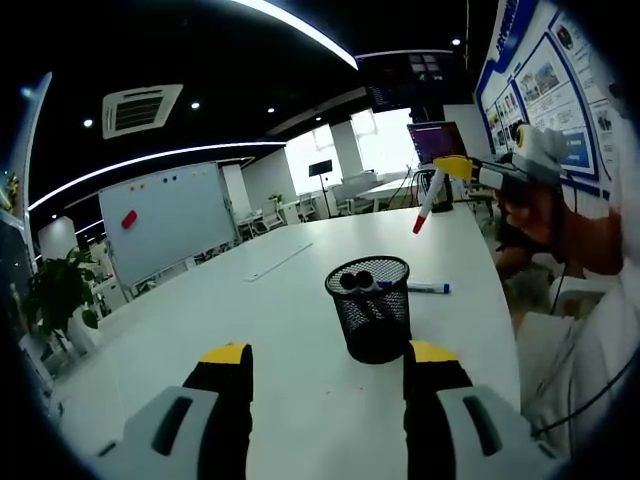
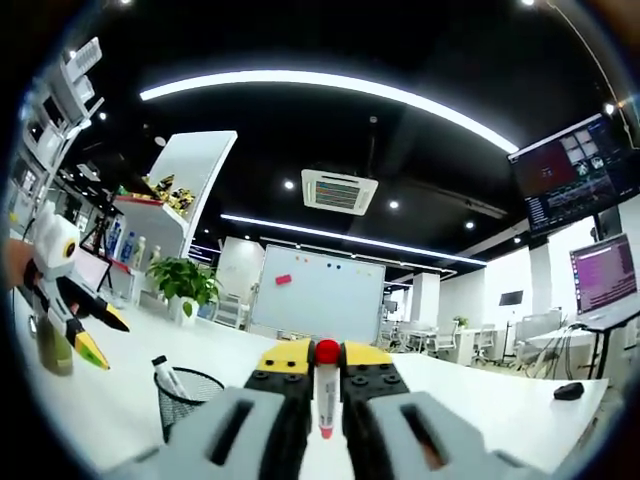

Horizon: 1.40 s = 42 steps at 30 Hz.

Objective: Pick up the whiteboard markers from the pen holder and place them facing the whiteboard neatly

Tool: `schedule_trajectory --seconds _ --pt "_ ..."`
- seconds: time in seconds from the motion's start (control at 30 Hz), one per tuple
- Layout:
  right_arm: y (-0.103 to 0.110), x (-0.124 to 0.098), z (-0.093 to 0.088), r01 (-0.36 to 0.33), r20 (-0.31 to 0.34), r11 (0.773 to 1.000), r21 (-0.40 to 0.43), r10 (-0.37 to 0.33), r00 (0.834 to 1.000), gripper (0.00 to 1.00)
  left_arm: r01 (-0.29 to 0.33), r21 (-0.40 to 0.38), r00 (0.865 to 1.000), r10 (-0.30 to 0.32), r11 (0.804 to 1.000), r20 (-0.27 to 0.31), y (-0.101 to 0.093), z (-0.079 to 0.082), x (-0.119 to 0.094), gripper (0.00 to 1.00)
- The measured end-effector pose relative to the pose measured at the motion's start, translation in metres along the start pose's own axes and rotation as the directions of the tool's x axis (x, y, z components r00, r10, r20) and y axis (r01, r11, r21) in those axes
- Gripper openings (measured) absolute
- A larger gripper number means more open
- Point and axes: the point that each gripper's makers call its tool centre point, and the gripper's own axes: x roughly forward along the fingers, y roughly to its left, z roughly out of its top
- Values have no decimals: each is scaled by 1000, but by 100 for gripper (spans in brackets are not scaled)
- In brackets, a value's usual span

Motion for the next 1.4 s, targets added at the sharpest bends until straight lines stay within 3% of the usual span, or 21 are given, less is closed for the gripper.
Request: schedule_trajectory --seconds 1.4 --pt "-5 -3 -37 -8 -92 1000 -2 8 996 9 2 1 1000 -2 1000 -5 -1 1 1 62"
